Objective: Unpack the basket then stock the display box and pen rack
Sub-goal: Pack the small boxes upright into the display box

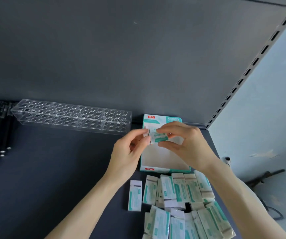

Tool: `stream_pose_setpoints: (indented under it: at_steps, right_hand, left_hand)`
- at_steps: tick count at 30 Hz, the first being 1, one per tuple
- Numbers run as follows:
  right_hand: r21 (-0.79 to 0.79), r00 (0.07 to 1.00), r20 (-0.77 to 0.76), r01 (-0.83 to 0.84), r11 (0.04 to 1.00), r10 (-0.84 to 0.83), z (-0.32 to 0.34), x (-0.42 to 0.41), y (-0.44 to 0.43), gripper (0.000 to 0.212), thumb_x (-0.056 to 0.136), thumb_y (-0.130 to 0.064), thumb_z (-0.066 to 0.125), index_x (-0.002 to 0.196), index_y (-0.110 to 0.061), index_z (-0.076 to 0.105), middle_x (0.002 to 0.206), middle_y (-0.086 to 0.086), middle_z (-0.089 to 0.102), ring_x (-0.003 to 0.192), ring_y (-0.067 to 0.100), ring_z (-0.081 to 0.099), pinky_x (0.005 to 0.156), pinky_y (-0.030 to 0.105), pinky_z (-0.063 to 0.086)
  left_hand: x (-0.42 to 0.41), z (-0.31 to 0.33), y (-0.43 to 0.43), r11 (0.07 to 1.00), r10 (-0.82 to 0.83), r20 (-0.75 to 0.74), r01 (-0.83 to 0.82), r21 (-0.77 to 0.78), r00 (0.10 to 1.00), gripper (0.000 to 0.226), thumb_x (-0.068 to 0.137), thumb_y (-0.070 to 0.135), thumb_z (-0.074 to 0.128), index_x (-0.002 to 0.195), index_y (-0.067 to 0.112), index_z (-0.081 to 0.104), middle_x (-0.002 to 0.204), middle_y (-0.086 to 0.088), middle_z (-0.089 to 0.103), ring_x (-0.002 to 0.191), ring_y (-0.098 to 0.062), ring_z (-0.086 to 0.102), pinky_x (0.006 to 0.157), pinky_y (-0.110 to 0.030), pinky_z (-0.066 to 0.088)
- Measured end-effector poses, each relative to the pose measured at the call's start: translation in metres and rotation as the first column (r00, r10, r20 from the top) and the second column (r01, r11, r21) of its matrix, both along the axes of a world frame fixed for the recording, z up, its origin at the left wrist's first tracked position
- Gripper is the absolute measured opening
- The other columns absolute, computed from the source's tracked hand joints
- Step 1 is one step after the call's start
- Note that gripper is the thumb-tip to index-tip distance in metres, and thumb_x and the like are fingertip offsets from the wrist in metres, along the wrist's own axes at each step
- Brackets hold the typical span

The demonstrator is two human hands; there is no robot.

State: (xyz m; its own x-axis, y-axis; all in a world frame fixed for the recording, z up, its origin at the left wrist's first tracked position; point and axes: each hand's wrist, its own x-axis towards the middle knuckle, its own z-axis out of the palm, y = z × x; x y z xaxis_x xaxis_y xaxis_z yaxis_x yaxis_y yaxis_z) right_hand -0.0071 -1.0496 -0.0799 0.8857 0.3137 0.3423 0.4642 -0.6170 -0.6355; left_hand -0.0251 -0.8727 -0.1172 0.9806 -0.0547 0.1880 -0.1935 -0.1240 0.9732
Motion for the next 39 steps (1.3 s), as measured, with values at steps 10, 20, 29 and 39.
stream_pose_setpoints:
  at_steps: [10,20,29,39]
  right_hand:
    - [-0.362,0.94,0.084,0.338,0.869,-0.331,-0.012,0.012,-0.025,0.02,0.078,-0.017,0.074,0.097,-0.014,0.073,0.106,-0.002,0.071,0.101,0.023,0.05,0.078,0.029,0.041]
    - [-0.497,0.951,0.126,0.308,0.812,-0.283,-0.028,0.024,-0.019,0.018,0.085,-0.013,0.064,0.099,-0.016,0.074,0.112,0.002,0.064,0.096,0.028,0.043,0.084,0.03,0.038]
    - [-0.479,0.938,0.135,0.344,0.808,-0.319,-0.029,0.031,-0.018,0.018,0.086,-0.014,0.061,0.093,-0.021,0.075,0.105,0.004,0.067,0.087,0.024,0.04,0.07,0.024,0.018]
    - [-0.473,0.937,0.108,0.342,0.812,-0.332,-0.028,0.034,-0.019,0.018,0.086,-0.017,0.059,0.096,-0.022,0.074,0.108,0.0,0.066,0.086,0.018,0.03,0.069,0.023,0.016]
  left_hand:
    - [-0.007,-0.013,0.011,0.892,-0.192,-0.131,0.229,0.389,0.973,0.094,0.061,0.064,0.073,0.139,0.049,0.023,0.12,0.06,0.018,0.119,0.029,0.018,0.096,0.002,0.015]
    - [-0.007,-0.016,0.011,0.898,-0.139,-0.186,0.203,0.391,0.973,0.105,0.068,0.055,0.075,0.151,0.033,0.015,0.155,0.021,0.016,0.142,0.0,0.012,0.114,-0.026,0.014]
    - [-0.007,-0.016,0.01,0.905,-0.135,-0.193,0.201,0.375,0.972,0.103,0.068,0.053,0.076,0.15,0.034,0.017,0.154,0.023,0.018,0.142,-0.001,0.013,0.116,-0.031,0.017]
    - [-0.004,-0.01,0.013,0.893,-0.14,-0.208,0.214,0.396,0.968,0.103,0.061,0.059,0.077,0.146,0.039,0.023,0.146,0.024,0.029,0.138,-0.008,0.026,0.111,-0.039,0.03]
